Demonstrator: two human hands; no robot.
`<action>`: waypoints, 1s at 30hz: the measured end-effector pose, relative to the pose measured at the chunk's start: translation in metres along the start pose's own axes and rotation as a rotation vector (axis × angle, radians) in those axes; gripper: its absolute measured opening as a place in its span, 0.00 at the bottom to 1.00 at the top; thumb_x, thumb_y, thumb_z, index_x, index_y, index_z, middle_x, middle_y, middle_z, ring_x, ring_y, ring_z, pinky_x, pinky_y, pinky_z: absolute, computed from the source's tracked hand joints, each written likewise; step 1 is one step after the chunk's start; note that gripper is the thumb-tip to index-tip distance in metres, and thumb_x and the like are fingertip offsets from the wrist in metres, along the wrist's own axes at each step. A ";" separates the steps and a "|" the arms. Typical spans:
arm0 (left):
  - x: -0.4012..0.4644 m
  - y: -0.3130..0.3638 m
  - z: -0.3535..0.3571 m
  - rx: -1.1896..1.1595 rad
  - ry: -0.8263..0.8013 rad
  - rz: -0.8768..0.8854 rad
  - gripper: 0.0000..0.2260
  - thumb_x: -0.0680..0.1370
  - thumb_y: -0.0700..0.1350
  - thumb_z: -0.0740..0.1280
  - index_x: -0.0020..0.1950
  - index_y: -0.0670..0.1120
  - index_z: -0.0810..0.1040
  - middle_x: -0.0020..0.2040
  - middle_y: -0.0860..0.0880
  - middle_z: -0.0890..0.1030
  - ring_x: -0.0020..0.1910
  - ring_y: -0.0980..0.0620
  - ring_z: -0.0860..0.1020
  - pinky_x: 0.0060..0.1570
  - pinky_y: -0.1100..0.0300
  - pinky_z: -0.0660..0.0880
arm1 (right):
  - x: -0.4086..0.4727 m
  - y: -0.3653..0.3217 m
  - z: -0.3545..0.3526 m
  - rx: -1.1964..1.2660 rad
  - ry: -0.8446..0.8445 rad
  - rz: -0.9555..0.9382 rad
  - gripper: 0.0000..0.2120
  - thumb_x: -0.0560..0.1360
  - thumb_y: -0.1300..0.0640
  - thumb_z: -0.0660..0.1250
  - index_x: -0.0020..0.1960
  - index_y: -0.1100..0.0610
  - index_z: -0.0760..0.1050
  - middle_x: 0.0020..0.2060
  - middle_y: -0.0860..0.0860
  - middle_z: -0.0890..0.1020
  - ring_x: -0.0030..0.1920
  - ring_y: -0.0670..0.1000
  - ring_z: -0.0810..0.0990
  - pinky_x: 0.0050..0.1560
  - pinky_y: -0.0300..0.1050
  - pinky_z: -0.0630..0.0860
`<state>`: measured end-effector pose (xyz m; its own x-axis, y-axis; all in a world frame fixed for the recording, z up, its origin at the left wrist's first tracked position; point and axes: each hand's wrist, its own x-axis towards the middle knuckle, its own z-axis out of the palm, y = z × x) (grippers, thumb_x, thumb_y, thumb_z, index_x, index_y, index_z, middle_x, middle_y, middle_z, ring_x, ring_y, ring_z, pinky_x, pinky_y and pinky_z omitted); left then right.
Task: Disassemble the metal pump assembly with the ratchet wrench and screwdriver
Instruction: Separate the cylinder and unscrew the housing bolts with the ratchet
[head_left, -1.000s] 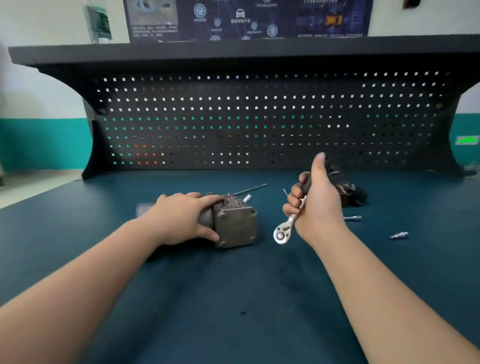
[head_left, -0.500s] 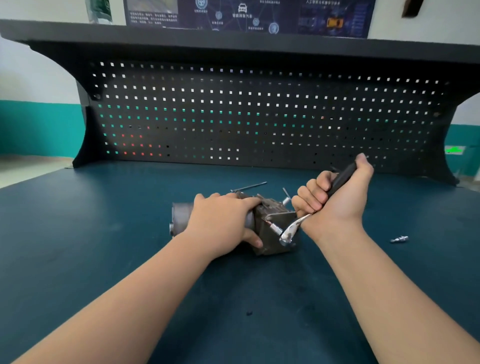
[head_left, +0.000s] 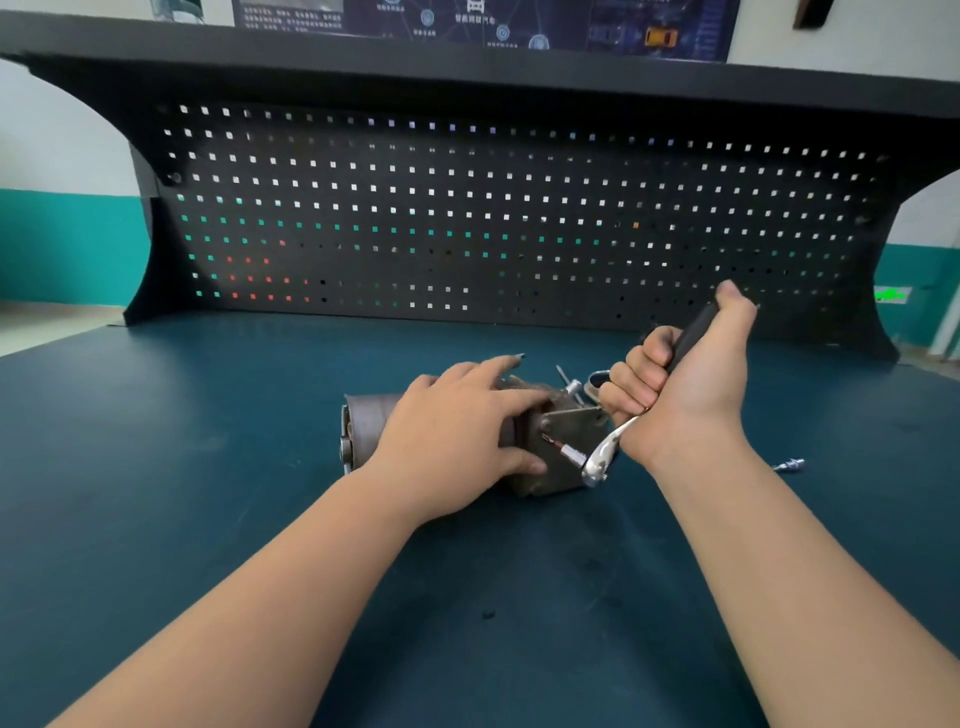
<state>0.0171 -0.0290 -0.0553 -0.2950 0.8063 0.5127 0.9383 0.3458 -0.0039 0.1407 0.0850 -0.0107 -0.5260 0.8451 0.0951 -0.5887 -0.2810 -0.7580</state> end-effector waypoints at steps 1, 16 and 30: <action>0.000 0.001 -0.001 -0.045 0.019 0.029 0.26 0.71 0.65 0.65 0.68 0.65 0.67 0.71 0.61 0.67 0.69 0.55 0.65 0.59 0.55 0.63 | 0.000 0.000 0.000 -0.002 0.002 -0.003 0.31 0.72 0.30 0.54 0.23 0.54 0.59 0.20 0.48 0.56 0.21 0.48 0.52 0.22 0.36 0.51; -0.003 0.012 -0.002 -0.171 0.155 0.019 0.17 0.73 0.57 0.68 0.61 0.59 0.78 0.60 0.57 0.80 0.59 0.55 0.77 0.54 0.58 0.71 | -0.006 0.001 0.005 0.095 0.051 -0.064 0.32 0.71 0.27 0.58 0.25 0.54 0.61 0.22 0.48 0.58 0.22 0.48 0.55 0.23 0.38 0.56; -0.017 0.043 -0.027 -1.114 0.197 -0.750 0.10 0.72 0.44 0.62 0.36 0.39 0.77 0.36 0.42 0.83 0.36 0.42 0.81 0.41 0.49 0.80 | -0.023 0.019 0.021 -0.122 -0.028 -0.495 0.19 0.80 0.45 0.59 0.37 0.57 0.66 0.21 0.48 0.64 0.22 0.46 0.59 0.22 0.37 0.59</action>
<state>0.0679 -0.0410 -0.0411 -0.8526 0.4835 0.1983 0.2390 0.0234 0.9707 0.1289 0.0505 -0.0132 -0.2194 0.8503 0.4784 -0.6963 0.2069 -0.6872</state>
